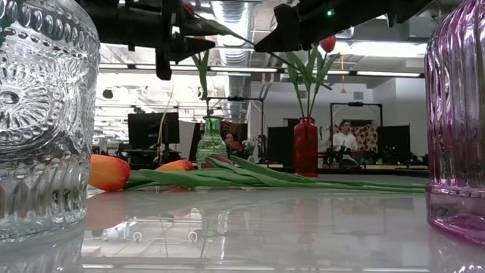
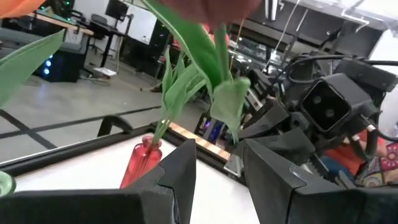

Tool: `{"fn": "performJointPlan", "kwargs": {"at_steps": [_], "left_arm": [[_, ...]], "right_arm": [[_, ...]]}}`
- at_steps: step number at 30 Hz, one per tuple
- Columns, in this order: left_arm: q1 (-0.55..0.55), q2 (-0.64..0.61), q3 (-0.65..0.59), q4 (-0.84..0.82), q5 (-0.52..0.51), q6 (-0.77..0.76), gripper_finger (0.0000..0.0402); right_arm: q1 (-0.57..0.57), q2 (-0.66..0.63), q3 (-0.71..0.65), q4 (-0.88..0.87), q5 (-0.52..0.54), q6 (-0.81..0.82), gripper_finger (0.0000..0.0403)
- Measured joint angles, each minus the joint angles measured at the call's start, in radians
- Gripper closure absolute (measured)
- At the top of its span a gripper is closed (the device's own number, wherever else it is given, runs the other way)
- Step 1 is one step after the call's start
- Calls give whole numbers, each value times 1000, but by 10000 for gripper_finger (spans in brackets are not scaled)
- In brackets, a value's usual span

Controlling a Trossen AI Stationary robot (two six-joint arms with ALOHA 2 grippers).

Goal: Sort flowers into vase by color
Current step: Put the dark red flower into the transparent vase

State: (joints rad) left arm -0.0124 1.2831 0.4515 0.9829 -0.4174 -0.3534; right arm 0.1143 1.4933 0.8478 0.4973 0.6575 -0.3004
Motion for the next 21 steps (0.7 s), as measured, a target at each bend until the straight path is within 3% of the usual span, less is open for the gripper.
{"fn": "performJointPlan", "kwargs": {"at_steps": [6,21], "left_arm": [[0,0,0,13,26,37,284],[-1,0,11,141,233,227,283]], "right_arm": [[2,0,0,17,-27,2,371],[2,0,0,147,-224,4,371]]}}
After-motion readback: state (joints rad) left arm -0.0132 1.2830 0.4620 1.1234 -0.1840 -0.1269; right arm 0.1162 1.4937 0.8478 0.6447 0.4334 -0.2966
